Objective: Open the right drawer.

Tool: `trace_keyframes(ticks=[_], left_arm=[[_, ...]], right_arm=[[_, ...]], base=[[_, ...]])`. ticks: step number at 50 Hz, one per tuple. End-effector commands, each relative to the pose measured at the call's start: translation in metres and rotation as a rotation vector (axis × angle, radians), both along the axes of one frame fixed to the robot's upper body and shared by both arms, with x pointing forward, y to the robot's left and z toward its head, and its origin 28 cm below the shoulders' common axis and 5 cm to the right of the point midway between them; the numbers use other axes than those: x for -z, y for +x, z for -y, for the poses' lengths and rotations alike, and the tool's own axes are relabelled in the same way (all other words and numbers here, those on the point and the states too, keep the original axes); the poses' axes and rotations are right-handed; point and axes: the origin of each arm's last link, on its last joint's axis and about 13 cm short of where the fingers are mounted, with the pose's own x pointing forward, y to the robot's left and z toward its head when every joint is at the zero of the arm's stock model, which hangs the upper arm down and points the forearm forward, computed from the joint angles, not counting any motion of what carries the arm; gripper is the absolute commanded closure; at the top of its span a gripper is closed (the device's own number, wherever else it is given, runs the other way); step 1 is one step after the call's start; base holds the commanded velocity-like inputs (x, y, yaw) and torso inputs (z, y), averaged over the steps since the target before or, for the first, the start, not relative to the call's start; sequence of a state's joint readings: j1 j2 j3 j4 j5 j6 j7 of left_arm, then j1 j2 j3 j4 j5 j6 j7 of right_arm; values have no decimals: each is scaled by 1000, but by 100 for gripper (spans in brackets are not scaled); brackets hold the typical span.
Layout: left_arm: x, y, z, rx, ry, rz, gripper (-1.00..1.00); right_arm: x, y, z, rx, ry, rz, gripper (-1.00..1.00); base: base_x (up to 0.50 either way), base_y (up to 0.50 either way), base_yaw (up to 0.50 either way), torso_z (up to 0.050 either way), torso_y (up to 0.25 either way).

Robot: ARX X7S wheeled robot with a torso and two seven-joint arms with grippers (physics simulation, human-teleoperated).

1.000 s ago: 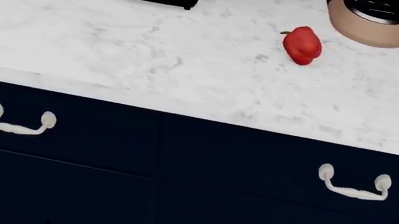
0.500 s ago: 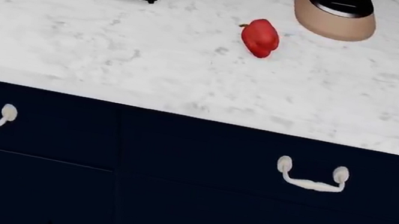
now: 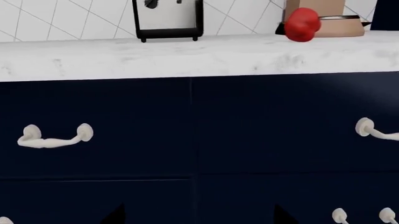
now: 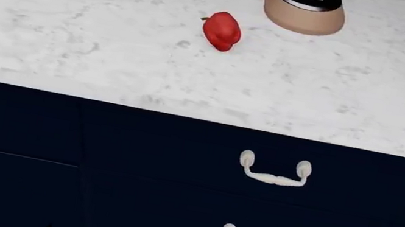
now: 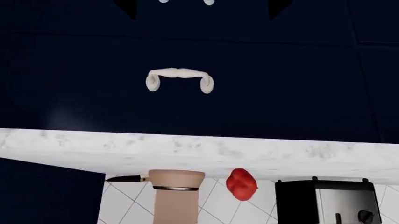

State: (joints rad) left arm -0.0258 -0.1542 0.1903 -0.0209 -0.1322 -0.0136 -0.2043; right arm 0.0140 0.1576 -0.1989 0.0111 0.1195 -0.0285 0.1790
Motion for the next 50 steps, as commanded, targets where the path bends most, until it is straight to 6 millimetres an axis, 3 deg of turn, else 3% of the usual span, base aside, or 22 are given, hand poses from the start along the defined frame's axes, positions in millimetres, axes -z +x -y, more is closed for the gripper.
trace_keyframes(ticks=[1, 33, 34, 38, 40, 50], left_arm=[[0, 0, 0, -1, -4, 0, -100], [1, 1, 0, 7, 1, -8, -100], [1, 1, 0, 5, 0, -9, -100], [-6, -4, 1, 63, -61, 69, -100], [-3, -3, 1, 87, 3, 56, -100], [-3, -5, 2, 81, 5, 51, -100]], right_arm=[[2, 1, 0, 0, 1, -2, -100], [0, 1, 0, -2, -3, 5, -100], [1, 1, -1, -9, -59, 9, -100], [2, 2, -1, -14, -43, 2, -100], [2, 1, -2, -17, -45, 1, -100], [0, 0, -2, -18, -42, 5, -100]], base=[[0, -223, 0, 0, 0], [0, -5, 0, 0, 0], [0, 0, 0, 0, 0], [0, 0, 0, 0, 0], [0, 0, 0, 0, 0], [0, 0, 0, 0, -250]])
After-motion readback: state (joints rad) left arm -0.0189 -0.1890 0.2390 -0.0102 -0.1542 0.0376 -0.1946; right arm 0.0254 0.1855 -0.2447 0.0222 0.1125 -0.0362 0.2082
